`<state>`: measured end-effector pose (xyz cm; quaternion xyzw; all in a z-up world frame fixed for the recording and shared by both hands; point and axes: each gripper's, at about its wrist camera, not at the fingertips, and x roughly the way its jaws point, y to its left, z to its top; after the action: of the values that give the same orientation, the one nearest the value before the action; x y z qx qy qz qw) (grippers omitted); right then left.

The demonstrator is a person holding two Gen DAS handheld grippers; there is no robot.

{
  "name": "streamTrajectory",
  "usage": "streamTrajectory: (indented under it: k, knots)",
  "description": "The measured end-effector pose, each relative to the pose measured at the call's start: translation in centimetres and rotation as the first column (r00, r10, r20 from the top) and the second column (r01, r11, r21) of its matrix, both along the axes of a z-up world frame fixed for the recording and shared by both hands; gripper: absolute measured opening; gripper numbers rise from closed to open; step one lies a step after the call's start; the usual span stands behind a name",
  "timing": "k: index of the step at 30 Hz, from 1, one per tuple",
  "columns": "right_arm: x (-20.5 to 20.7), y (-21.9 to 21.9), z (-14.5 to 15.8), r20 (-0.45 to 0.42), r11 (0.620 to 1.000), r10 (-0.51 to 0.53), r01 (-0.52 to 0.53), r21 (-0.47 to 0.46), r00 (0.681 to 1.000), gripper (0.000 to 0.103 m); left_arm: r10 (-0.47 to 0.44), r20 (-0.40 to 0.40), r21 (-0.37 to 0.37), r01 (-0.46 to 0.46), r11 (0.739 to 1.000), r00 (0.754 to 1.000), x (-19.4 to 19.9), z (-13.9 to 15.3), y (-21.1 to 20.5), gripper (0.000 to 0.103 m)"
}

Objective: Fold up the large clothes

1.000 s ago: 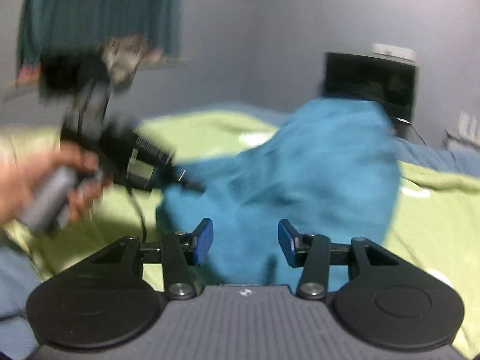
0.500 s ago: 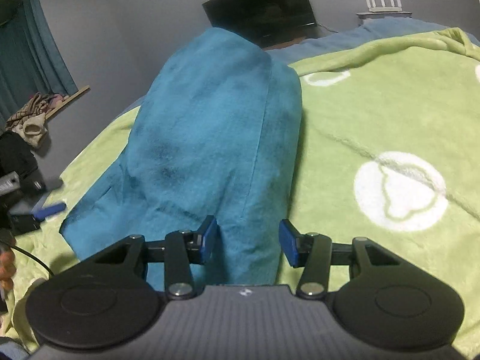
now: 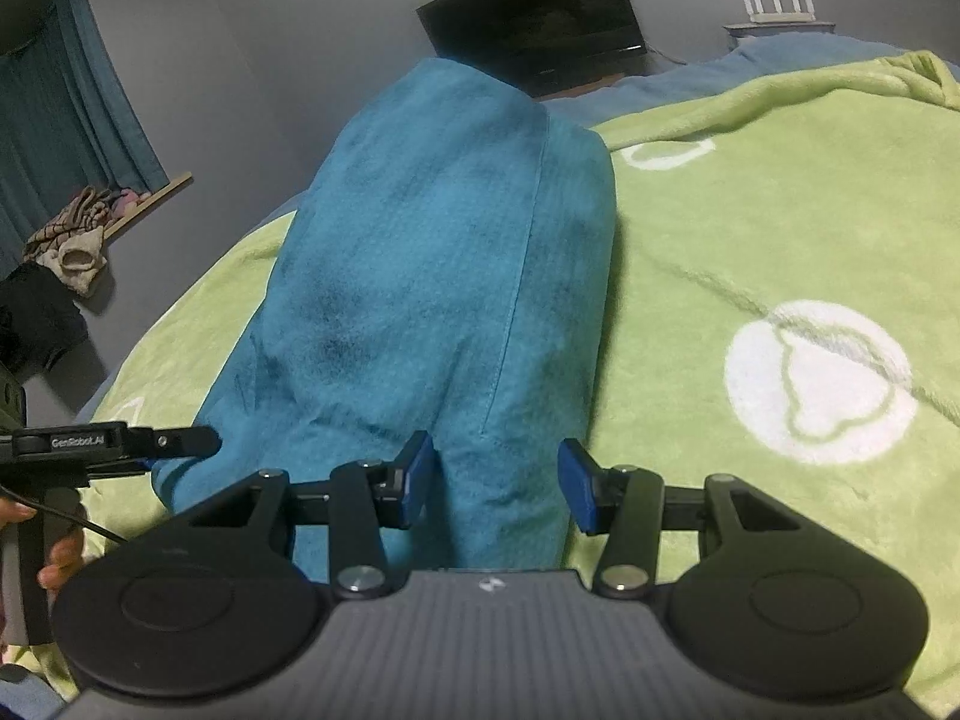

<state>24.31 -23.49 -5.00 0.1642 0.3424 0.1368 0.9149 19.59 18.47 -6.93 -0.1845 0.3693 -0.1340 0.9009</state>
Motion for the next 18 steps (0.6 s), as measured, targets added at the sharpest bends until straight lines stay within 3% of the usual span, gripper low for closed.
streamTrajectory:
  k: [2, 6, 12, 15, 18]
  knots:
    - [0.1, 0.2, 0.0, 0.007, 1.0, 0.005, -0.005, -0.006, 1.0, 0.047, 0.032, 0.03, -0.084, -0.029, 0.996, 0.999, -1.2, 0.3, 0.9, 0.002]
    - [0.6, 1.2, 0.0, 0.025, 0.998, 0.034, -0.033, -0.048, 0.999, 0.047, 0.122, 0.072, -0.163, -0.109, 0.981, 0.99, -3.3, 1.4, 2.0, 0.002]
    - [1.2, 4.0, 0.2, 0.055, 0.984, 0.065, -0.055, -0.171, 0.996, 0.047, 0.195, 0.032, -0.164, -0.187, 0.969, 0.98, -4.1, 0.9, 3.3, 0.002]
    - [-0.2, 4.8, 1.7, 0.193, 0.969, 0.083, -0.034, -0.245, 0.978, 0.047, 0.182, 0.045, -0.116, -0.176, 0.978, 0.982, -3.8, 1.0, 2.6, 0.002]
    - [0.3, 6.1, 2.0, 0.23, 0.942, 0.132, -0.05, -0.332, 0.964, 0.047, 0.179, 0.042, -0.104, -0.174, 0.979, 0.983, -3.5, 0.8, 2.7, 0.002]
